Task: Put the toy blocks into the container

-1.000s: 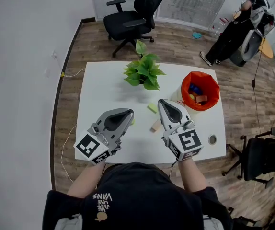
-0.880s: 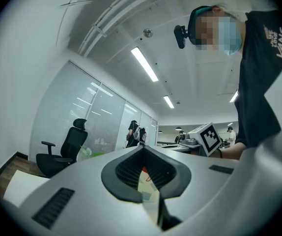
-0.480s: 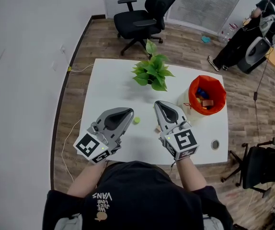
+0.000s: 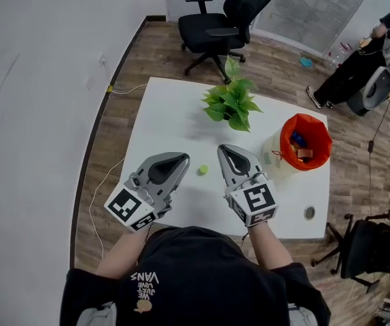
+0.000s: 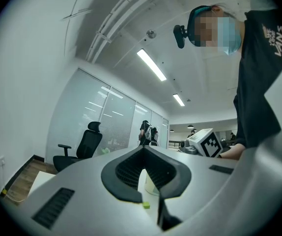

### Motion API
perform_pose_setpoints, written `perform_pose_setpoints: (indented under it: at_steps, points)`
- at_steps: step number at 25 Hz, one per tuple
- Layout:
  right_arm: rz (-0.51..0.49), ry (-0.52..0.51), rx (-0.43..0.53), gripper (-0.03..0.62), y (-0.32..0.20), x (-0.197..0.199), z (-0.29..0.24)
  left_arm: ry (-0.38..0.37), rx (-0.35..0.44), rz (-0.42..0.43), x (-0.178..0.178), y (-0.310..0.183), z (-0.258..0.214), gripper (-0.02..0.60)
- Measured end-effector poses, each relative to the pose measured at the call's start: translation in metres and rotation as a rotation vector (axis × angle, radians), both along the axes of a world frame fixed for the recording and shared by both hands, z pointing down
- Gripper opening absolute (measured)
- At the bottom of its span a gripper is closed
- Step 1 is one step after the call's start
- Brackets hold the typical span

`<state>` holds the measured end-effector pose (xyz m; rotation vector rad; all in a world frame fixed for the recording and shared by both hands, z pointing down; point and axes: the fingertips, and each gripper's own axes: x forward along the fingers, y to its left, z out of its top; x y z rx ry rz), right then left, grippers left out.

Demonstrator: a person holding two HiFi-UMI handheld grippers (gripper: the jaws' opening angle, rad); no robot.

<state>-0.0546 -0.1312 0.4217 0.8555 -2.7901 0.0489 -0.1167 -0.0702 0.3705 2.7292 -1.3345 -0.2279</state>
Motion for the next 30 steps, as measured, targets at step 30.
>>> perform_pose_setpoints:
  at_steps: [30]
  points:
    - [-0.081,0.320,-0.285,0.018,0.020,-0.020,0.178,-0.002,-0.011,-0.006,-0.008,0.003,0.003,0.011]
